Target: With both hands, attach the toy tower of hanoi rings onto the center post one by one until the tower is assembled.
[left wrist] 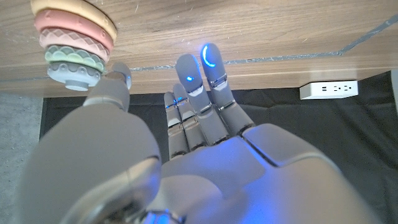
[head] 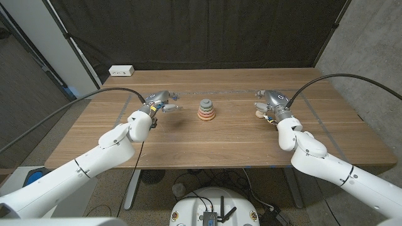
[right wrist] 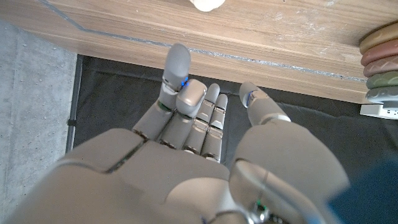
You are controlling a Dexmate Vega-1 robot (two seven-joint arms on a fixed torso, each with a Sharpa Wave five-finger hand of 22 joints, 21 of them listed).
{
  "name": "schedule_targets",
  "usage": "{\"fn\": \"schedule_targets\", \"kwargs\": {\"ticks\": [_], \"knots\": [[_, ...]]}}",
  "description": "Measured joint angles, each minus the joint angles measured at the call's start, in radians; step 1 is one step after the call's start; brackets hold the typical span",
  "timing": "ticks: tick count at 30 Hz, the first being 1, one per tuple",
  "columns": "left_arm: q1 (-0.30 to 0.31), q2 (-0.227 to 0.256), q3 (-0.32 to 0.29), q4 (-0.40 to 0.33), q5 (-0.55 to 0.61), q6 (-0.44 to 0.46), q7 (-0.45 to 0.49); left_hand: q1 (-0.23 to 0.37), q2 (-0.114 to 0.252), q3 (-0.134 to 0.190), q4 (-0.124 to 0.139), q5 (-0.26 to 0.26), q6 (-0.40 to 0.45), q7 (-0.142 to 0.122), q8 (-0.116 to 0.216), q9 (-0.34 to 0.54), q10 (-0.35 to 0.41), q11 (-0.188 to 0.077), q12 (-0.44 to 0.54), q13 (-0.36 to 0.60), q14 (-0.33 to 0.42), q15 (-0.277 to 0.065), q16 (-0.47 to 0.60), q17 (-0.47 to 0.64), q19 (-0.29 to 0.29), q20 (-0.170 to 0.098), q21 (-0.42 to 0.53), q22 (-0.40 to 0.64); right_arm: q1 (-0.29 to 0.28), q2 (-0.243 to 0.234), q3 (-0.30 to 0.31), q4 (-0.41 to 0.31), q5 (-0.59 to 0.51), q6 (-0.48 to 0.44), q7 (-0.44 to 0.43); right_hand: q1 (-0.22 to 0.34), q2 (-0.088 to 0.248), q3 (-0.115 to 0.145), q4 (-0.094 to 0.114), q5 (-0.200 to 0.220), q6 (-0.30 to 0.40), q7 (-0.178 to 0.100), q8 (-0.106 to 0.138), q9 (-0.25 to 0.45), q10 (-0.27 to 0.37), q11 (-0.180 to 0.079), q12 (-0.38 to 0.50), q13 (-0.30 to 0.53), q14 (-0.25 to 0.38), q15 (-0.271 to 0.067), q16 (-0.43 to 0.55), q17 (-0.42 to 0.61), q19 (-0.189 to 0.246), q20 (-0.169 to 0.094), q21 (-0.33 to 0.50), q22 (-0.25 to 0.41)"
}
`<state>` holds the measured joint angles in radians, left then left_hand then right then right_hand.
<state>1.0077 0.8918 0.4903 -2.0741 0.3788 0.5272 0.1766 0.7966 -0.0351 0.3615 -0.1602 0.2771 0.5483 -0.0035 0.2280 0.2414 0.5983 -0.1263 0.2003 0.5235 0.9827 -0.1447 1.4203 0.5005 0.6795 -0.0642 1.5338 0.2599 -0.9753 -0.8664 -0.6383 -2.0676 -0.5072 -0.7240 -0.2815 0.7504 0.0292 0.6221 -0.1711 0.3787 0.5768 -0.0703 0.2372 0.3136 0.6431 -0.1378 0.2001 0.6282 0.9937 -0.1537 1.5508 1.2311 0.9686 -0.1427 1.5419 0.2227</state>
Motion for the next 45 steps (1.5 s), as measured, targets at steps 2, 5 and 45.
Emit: {"fn": "schedule_targets", "kwargs": {"ticks": [2, 5, 45], "knots": [[0.012, -0.004, -0.007, 0.005, -0.009, -0.003, 0.014, 0.000, 0.000, 0.000, 0.000, 0.000, 0.000, -0.001, 0.000, 0.000, 0.002, 0.000, 0.000, 0.000, 0.000, 0.000, 0.000, 0.000, 0.000, 0.000, 0.000, 0.000, 0.001, 0.001, 0.000, 0.002, 0.000, 0.003, 0.002, 0.000, 0.000, 0.000, 0.000, 0.000, 0.000, 0.001, 0.000, 0.000, 0.000, 0.000, 0.000, -0.002, 0.000, 0.000, 0.000, 0.000, 0.000, 0.000, 0.000, -0.004], [0.027, -0.011, -0.018, 0.012, -0.034, -0.010, 0.050, 0.000, 0.000, 0.000, 0.000, 0.000, 0.000, -0.001, 0.000, 0.000, 0.002, 0.000, 0.006, 0.000, 0.000, 0.000, 0.000, 0.000, 0.000, 0.000, 0.004, 0.002, 0.004, 0.003, 0.000, 0.008, 0.000, 0.006, 0.002, 0.000, 0.000, 0.000, 0.000, 0.000, 0.000, 0.001, 0.000, 0.000, 0.000, 0.000, 0.000, -0.003, 0.000, 0.000, 0.000, 0.000, 0.000, 0.000, 0.000, -0.005], [0.060, -0.008, -0.011, 0.029, -0.106, -0.021, 0.178, 0.004, 0.004, 0.009, 0.000, 0.000, 0.018, -0.003, 0.000, -0.005, 0.023, -0.004, 0.006, 0.000, 0.005, -0.005, 0.000, 0.000, 0.000, 0.000, 0.005, 0.003, 0.037, -0.019, -0.024, -0.021, -0.012, -0.065, 0.103, -0.022, -0.036, 0.000, 0.000, 0.000, -0.081, 0.017, -0.027, -0.003, -0.121, 0.027, -0.019, -0.013, -0.028, 0.009, 0.000, 0.000, -0.026, 0.004, -0.019, -0.023]]}}
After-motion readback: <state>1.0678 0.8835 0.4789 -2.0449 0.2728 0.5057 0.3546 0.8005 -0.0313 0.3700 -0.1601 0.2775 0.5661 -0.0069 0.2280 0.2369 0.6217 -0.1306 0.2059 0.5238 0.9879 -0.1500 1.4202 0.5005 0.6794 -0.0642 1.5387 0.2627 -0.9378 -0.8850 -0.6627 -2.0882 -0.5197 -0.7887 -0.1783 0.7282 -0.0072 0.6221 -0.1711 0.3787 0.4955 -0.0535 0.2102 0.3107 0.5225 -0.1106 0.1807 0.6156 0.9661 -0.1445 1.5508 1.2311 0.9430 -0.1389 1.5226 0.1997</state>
